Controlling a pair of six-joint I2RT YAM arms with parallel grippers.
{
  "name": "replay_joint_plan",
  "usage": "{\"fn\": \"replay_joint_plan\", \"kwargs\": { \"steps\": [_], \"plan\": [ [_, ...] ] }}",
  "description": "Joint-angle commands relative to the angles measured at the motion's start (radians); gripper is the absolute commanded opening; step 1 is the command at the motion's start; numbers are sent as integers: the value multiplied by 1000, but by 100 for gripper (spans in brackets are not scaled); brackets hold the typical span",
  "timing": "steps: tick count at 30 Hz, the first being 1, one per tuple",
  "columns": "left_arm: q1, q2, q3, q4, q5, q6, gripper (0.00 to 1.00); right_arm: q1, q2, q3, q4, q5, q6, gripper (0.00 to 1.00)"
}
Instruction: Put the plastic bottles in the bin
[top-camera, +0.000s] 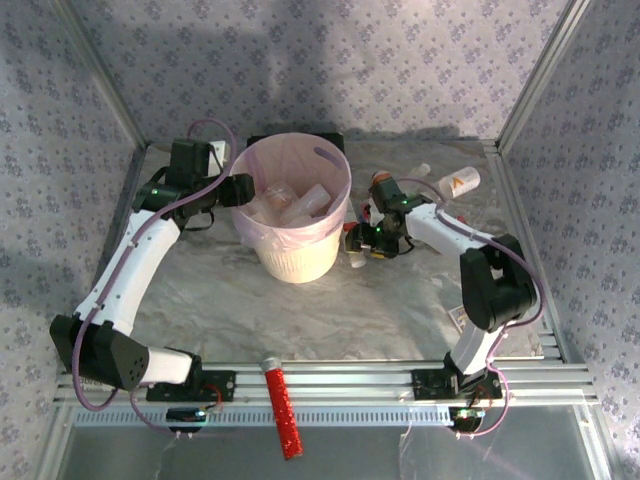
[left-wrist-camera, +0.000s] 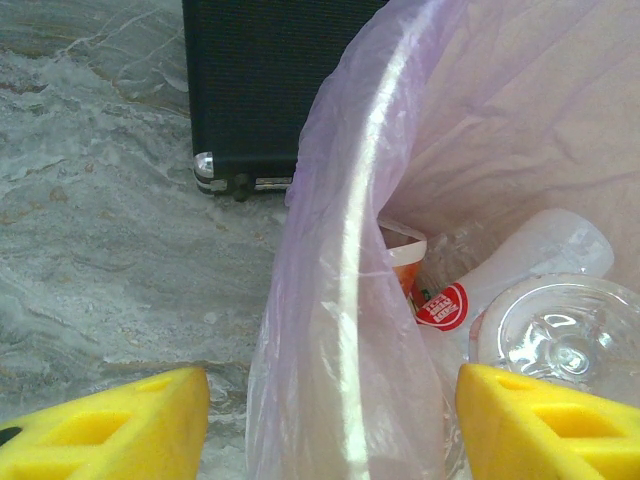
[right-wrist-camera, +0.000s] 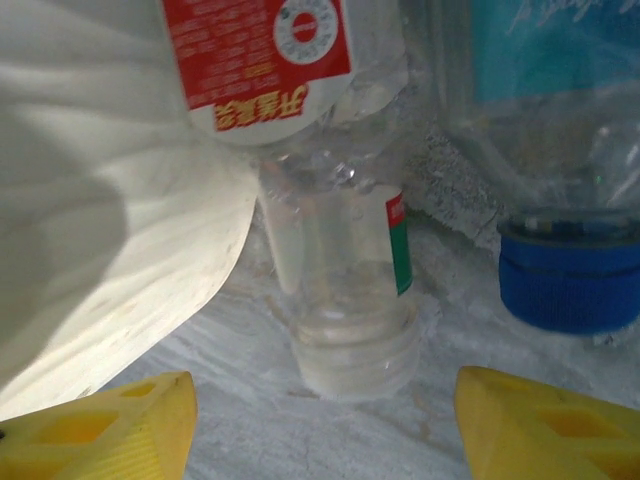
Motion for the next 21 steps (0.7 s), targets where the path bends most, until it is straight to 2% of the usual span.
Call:
{"fn": "replay_joint_plan", "kwargs": {
  "steps": [1, 11, 21],
  "plan": [
    [9, -27, -9, -18, -11, 3, 66, 7, 48, 1, 24, 2, 9, 70],
    [15, -33, -18, -19, -8, 5, 66, 17, 131, -5, 96, 9, 27, 67],
    [21, -37, -29, -10, -4, 3, 66, 22, 77, 1, 44, 15, 8, 51]
  ]
}}
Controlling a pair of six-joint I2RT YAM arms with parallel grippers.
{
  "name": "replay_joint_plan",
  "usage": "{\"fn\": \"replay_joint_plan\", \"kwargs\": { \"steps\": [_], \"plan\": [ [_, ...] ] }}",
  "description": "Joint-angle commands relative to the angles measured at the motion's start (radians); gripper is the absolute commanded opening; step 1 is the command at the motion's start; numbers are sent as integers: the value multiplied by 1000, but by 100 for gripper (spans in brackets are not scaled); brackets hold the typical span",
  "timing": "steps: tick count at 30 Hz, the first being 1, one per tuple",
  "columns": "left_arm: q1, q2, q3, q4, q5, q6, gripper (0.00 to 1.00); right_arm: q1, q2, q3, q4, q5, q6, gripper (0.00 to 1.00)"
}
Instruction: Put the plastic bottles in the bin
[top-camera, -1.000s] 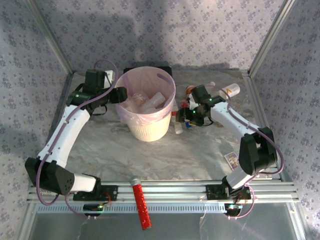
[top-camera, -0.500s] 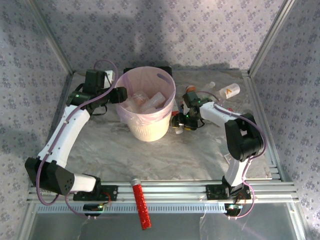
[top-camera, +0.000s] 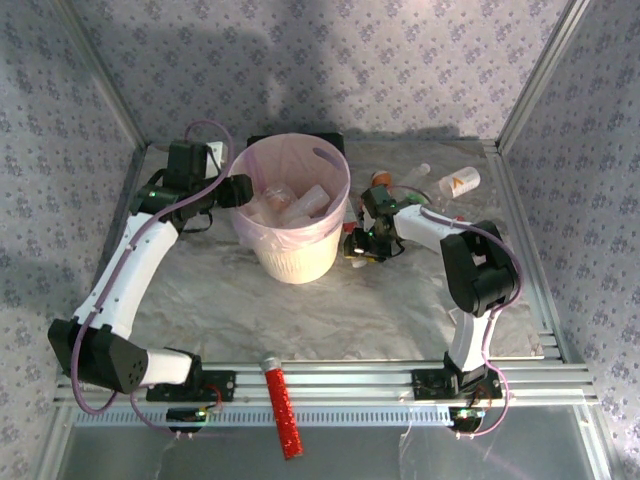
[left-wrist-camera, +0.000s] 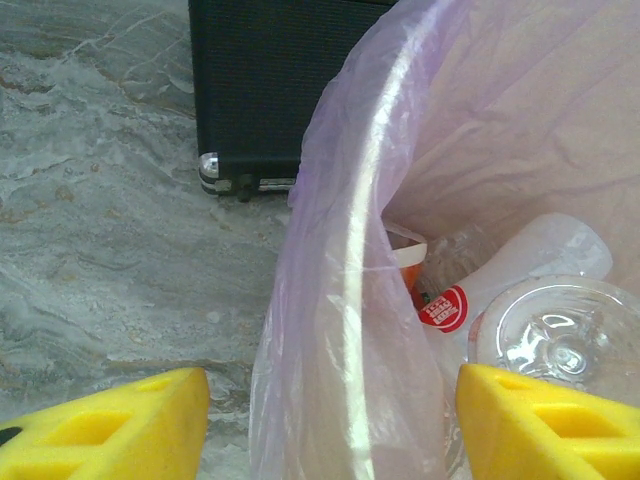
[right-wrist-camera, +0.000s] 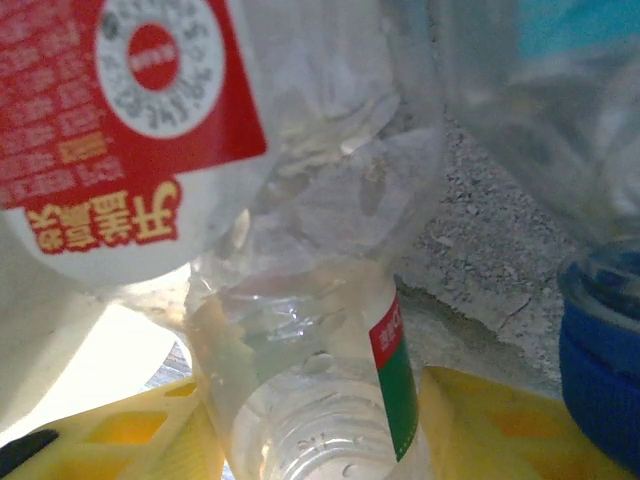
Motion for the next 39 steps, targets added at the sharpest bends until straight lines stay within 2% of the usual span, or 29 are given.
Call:
{"fn": "replay_joint_plan", "kwargs": {
  "steps": [1, 7, 12, 17, 22, 28, 34, 39],
  "plan": [
    [13, -16, -12, -17, -4, 5, 66, 6, -57, 5, -51, 14, -14, 50],
    [13, -15, -13, -13, -4, 8, 66, 5, -133, 34, -135, 34, -36, 44],
    [14, -13, -12, -14, -4, 8, 66, -1, -233, 83, -245, 68, -73, 43],
    [16, -8, -12, -6, 0, 6, 66, -57, -378, 156, -352, 119, -99, 43],
    [16, -2, -12, 6, 11, 2, 66, -89, -456, 290, -435, 164, -114, 43],
    [16, 2, -12, 8, 19, 2, 66, -39, -437, 514, -458, 148, -145, 43],
    [16, -1, -17, 14, 25, -8, 66, 104, -309, 740, -459, 138, -159, 43],
    [15, 4, -5, 9, 33, -7, 66, 191, -198, 857, -446, 111, -164, 43]
  ]
}}
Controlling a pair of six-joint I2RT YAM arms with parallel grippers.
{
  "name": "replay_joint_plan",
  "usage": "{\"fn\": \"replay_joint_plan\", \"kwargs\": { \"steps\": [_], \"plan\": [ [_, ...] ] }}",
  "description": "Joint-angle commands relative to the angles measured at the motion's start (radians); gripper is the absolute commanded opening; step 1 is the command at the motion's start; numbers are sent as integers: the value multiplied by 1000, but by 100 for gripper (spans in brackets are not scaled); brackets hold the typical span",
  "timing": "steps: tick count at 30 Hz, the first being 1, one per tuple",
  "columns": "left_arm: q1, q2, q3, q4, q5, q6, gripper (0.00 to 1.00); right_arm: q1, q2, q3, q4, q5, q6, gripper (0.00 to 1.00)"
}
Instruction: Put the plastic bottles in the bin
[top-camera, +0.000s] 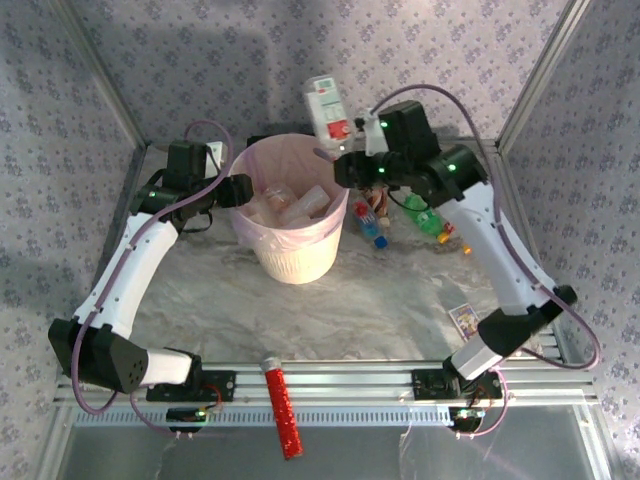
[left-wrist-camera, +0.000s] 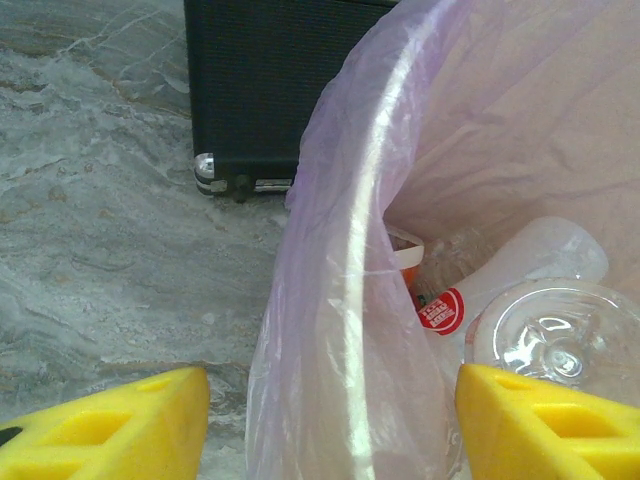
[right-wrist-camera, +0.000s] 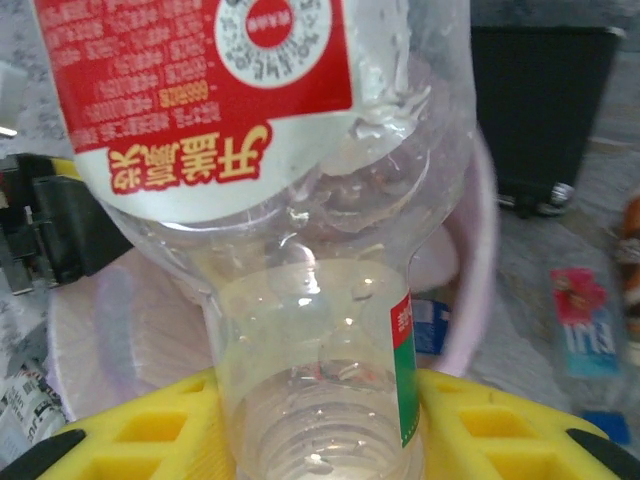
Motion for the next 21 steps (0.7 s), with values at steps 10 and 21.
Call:
{"fn": "replay_joint_plan", "kwargs": {
  "steps": [10, 21],
  "plan": [
    [10, 4, 5, -7, 20, -2, 66, 100, 177, 84, -85, -16, -61, 44],
    [10, 9, 25, -22, 13, 9, 66, 85, 105, -42, -54, 18, -55, 63]
  ]
}}
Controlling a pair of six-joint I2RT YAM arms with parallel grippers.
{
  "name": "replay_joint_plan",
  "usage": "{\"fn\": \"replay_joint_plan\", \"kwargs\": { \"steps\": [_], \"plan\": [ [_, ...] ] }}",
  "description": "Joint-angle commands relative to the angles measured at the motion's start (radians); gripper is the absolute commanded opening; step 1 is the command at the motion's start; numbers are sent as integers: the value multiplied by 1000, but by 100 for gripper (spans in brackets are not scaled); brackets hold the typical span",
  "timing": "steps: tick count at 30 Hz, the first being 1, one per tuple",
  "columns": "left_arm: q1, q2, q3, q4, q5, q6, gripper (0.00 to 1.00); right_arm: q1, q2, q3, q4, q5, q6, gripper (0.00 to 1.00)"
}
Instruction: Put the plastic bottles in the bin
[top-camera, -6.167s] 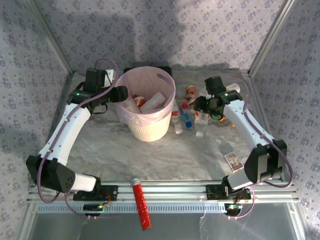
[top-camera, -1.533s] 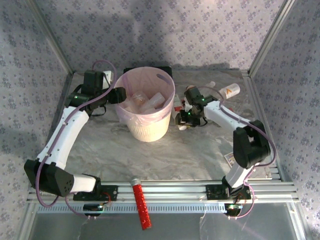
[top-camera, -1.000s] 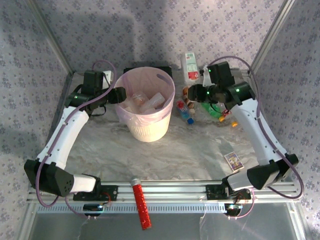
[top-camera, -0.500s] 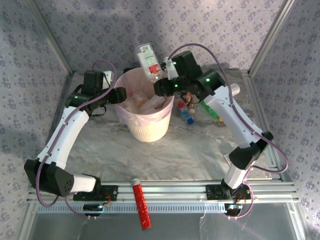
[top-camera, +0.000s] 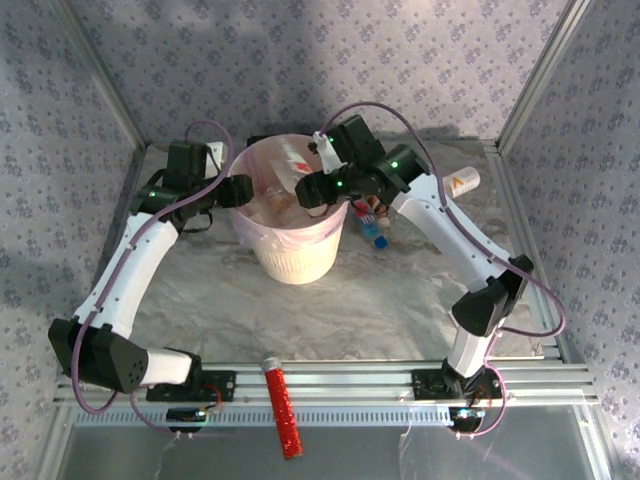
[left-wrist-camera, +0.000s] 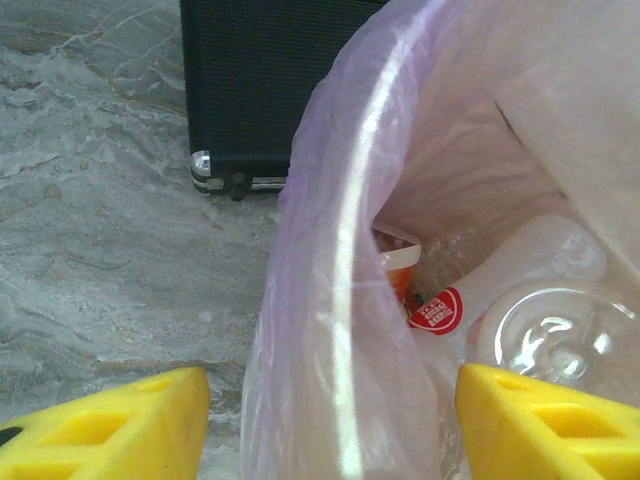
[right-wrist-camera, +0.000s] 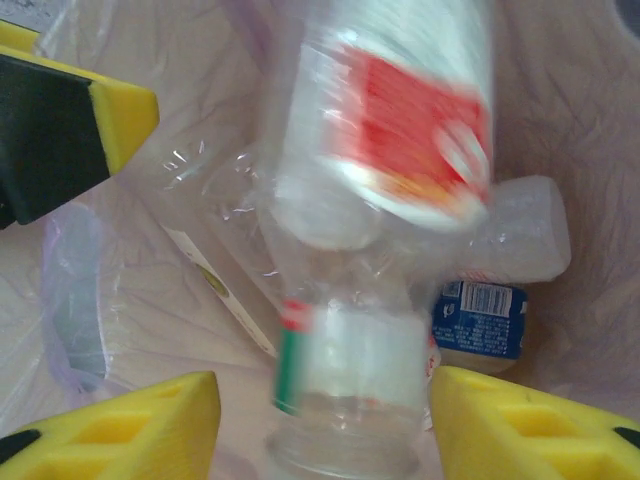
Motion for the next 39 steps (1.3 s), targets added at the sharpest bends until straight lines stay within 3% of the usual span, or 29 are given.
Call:
{"fn": "replay_joint_plan", "kwargs": {
  "steps": [1, 4, 16, 28, 34, 39],
  "plan": [
    [10, 8, 25, -19, 5, 8, 66, -18, -44, -43, -51, 26, 2, 65],
    [10, 9, 26, -17, 9, 8, 66, -30, -57, -56, -47, 32, 3, 69],
    [10, 4, 17, -21, 8, 7, 66, -69, -129, -78, -15, 49, 4, 70],
    [10, 4, 9, -12, 8, 7, 66, -302, -263, -232, -5, 86, -12, 73],
    [10, 5, 4, -6, 12, 5, 66, -414, -197, -381, 69, 86, -27, 75],
    [10, 1, 7, -12, 13, 5, 66, -410, -58, -430, 123, 71, -42, 77]
  ]
}}
